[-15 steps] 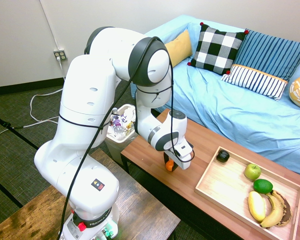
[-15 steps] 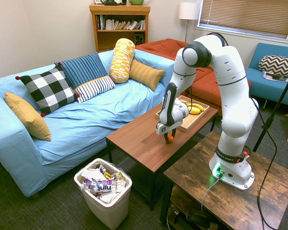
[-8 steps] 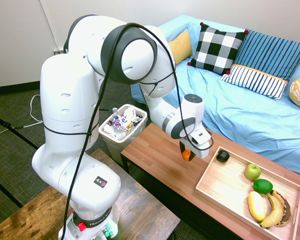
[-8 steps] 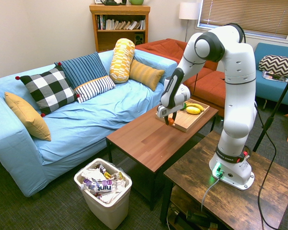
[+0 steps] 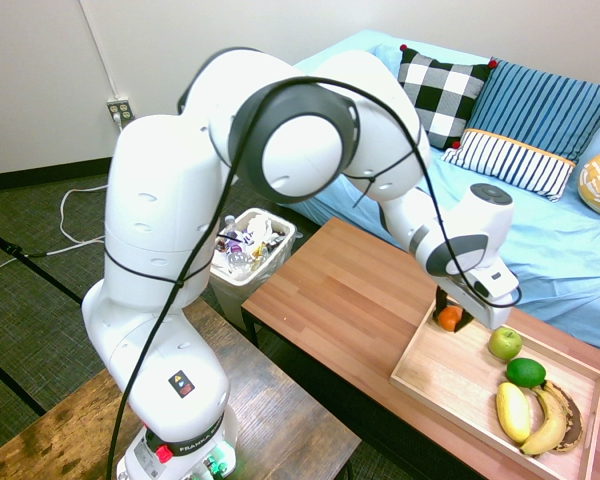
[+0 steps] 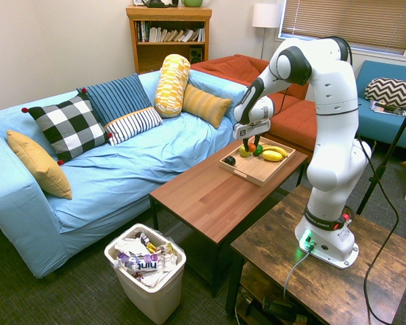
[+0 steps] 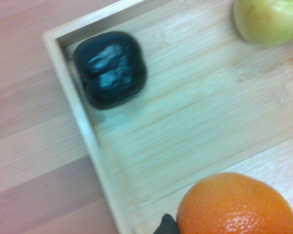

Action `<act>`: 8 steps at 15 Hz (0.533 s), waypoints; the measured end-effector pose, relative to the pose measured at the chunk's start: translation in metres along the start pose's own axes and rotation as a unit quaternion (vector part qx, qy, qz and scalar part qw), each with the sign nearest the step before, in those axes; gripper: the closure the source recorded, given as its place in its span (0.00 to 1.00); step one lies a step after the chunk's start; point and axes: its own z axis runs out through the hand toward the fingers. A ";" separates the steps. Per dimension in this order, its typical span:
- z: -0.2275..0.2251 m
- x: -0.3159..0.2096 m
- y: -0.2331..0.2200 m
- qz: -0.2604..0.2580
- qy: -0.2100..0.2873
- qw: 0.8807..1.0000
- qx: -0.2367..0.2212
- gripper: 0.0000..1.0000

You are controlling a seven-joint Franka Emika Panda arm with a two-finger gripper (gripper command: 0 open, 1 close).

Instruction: Put the tangerine in the tray

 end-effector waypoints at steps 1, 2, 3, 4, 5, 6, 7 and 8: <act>0.012 0.016 -0.001 0.006 -0.002 1.000 -0.007 1.00; 0.024 0.029 -0.002 0.013 -0.003 1.000 -0.014 1.00; 0.035 0.039 -0.002 0.018 -0.004 1.000 -0.019 1.00; 0.047 0.046 -0.001 0.024 -0.006 0.999 -0.023 1.00; 0.058 0.051 0.001 0.027 -0.009 0.999 -0.028 1.00; 0.069 0.054 0.003 0.029 -0.012 0.999 -0.032 1.00; 0.079 0.055 0.005 0.030 -0.017 0.999 -0.037 1.00; 0.087 0.054 0.006 0.029 -0.020 0.999 -0.040 1.00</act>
